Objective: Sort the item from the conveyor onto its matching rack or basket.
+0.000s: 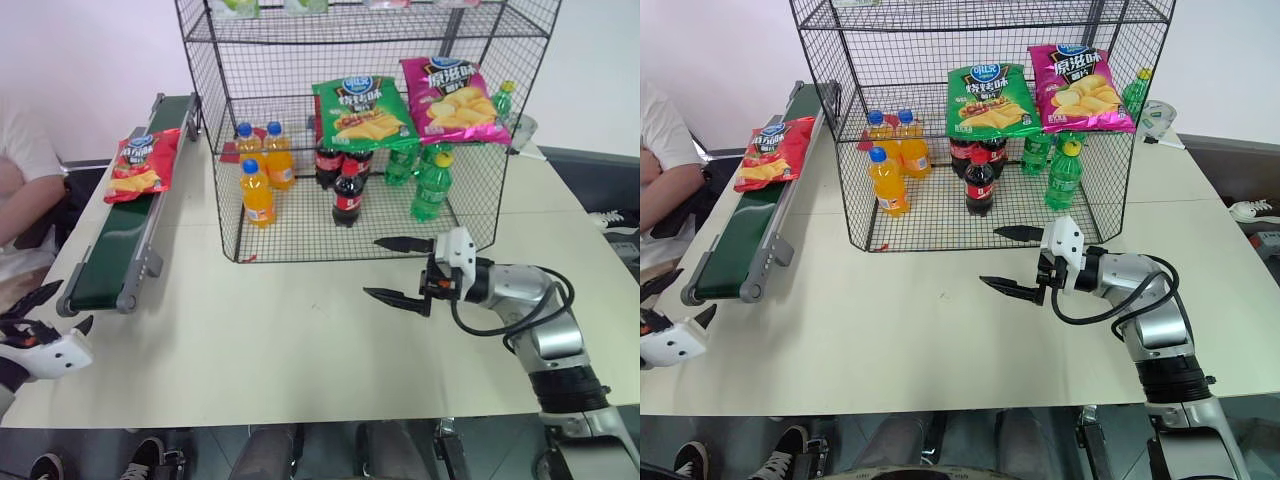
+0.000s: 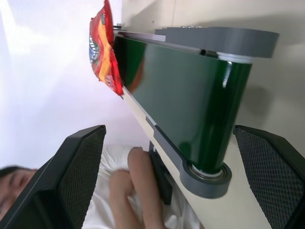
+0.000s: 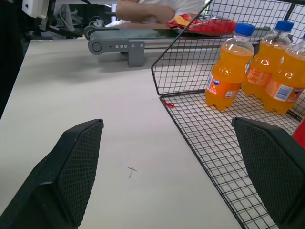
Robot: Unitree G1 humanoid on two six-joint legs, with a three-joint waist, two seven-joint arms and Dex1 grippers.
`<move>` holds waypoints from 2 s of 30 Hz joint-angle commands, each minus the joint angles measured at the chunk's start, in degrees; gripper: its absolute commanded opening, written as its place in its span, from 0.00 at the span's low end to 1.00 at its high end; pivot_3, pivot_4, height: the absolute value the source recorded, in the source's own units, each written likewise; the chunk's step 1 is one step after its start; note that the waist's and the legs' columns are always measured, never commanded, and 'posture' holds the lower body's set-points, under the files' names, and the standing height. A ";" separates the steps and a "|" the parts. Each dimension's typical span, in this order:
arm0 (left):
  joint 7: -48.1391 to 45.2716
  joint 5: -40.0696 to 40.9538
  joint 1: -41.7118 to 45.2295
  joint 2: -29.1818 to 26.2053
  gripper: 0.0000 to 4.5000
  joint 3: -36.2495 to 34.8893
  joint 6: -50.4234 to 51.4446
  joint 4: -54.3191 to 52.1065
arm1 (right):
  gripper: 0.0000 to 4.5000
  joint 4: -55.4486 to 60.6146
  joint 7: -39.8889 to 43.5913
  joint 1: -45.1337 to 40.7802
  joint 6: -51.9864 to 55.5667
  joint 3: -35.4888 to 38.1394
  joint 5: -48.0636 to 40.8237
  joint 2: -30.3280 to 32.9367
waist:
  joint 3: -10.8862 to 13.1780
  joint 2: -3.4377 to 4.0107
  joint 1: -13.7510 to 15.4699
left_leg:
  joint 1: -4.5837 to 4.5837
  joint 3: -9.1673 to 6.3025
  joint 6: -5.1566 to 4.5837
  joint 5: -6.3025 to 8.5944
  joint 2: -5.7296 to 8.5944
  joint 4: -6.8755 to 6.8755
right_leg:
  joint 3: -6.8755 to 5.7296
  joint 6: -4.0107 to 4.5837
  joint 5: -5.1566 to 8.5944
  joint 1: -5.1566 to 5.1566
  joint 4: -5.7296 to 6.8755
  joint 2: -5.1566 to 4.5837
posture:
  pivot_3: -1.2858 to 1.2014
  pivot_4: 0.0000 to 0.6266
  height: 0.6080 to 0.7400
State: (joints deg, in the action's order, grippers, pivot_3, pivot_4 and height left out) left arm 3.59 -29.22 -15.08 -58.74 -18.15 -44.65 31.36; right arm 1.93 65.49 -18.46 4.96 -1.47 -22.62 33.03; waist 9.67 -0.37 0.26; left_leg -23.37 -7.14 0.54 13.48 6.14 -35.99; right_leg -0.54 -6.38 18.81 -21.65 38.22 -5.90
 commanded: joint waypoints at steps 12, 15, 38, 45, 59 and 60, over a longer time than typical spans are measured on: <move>1.73 -0.67 2.31 -1.93 0.99 2.05 1.50 -0.42 | 1.00 0.21 -0.88 -0.43 -2.15 1.32 0.06 0.26 | 0.00 -0.01 -0.01 | 0.00 0.00 0.00 0.00 0.00 -0.01 | 0.00 0.00 0.00 -0.01 0.03 0.00 | 0.52 0.24 1.00; 1.89 -0.60 1.21 -2.62 0.99 1.86 1.42 0.10 | 1.00 0.39 -0.79 -0.37 -2.36 1.28 0.01 0.35 | 0.00 -0.01 -0.04 | 0.00 0.00 0.00 0.00 0.00 -0.01 | 0.00 0.00 0.00 -0.01 0.04 0.01 | 0.52 0.24 1.00; 1.86 1.43 1.78 -1.19 0.99 2.95 3.83 -0.75 | 1.00 8.34 6.48 0.64 2.15 -1.25 -7.16 0.77 | -0.03 -0.05 0.02 | 0.00 0.00 0.00 0.00 0.00 -0.02 | 0.01 0.00 0.00 -0.02 0.08 0.00 | 0.52 0.24 1.00; -2.57 6.86 3.18 0.16 0.59 3.02 3.41 -0.57 | 1.00 7.66 4.65 0.52 2.32 -0.36 -6.48 1.11 | -0.04 -0.07 0.08 | 0.00 0.01 0.00 0.00 0.00 -0.05 | 0.01 -0.01 0.00 -0.02 0.08 -0.01 | 0.52 0.24 1.00; 3.79 4.83 1.50 0.33 0.01 -0.58 3.33 -4.05 | 1.00 7.00 3.50 0.44 1.17 1.07 -5.93 2.35 | -0.04 -0.07 0.01 | 0.00 0.01 0.00 0.00 0.00 -0.04 | 0.01 0.00 0.00 -0.02 0.08 0.00 | 0.52 0.24 1.00; 4.73 4.79 0.40 0.39 0.01 -2.17 3.18 -6.01 | 1.00 6.75 3.15 0.27 0.83 1.65 -5.95 2.46 | -0.04 -0.08 0.01 | 0.00 0.01 0.00 0.00 0.00 -0.04 | 0.03 0.00 0.00 -0.02 0.08 -0.01 | 0.52 0.24 1.00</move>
State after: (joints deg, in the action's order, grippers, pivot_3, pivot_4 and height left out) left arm 5.98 -25.10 -13.97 -57.99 -16.03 -40.76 28.46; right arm 8.47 68.90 -17.29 7.02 -2.36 -28.22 34.93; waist 9.63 -0.45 0.27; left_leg -23.37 -7.12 0.54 13.47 6.14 -36.03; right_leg -0.51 -6.38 18.81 -21.67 38.30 -5.90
